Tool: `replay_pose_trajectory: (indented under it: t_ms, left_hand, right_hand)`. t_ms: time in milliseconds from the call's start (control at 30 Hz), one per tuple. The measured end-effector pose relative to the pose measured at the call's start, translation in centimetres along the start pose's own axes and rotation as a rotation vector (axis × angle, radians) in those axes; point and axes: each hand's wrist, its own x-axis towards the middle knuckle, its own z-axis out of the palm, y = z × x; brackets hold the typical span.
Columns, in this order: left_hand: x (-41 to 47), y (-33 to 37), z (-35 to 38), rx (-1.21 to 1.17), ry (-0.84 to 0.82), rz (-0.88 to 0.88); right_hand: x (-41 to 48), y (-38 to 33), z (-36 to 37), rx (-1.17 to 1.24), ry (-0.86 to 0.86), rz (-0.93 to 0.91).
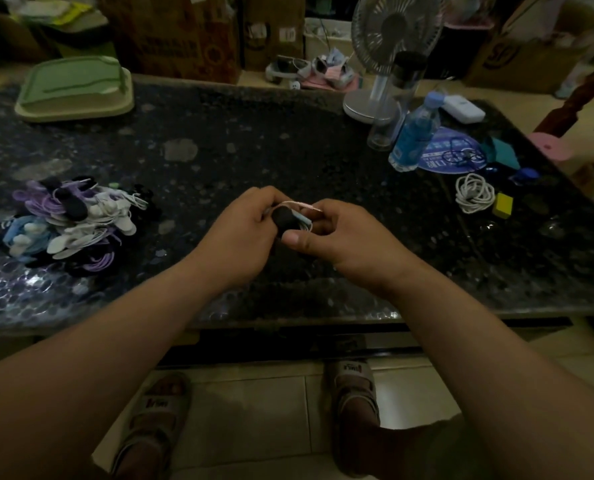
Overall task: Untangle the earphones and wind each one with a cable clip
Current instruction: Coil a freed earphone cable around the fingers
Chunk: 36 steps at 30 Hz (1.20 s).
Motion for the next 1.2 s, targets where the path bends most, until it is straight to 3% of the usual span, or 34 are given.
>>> replay_pose_trajectory:
  t_ms: [167,267,567,733,933,1067,1200]
  left_hand:
    - [-0.8,0.3,-0.1,0.263,0.114,0.302]
    - [-0.9,0.4,-0.1,0.333,0.109,0.362]
    - [-0.6,1.0,-1.4,-0.052,-0.13,0.037]
    - [-0.9,1.2,-0.6,-0.176,0.012,0.026]
    - [-1.0,0.5,0.5,-0.34,-0.031,-0.138]
    - [-0.8,0.8,0.0,-0.351,0.071,-0.141]
    - [-0.8,1.0,-0.1,-0.463,0.08,-0.234]
  right_hand:
    - [0.2,-0.1,-0.1,0.174,-0.022,0.046]
    - [0.4,0.2,-0.1,0.173,-0.04,0.035]
    - [0.9,0.2,0.5,0.237,0.001,0.062]
    - [0.8,-0.7,2.0,0.391,0.022,0.118]
    - [-0.1,-1.3,3.5,0.076,0.174,0.022]
    - [-0.3,-1.4,3.7,0.103,0.07,0.044]
    - [-0.4,-1.6,3.9,0.054,0.205,0.085]
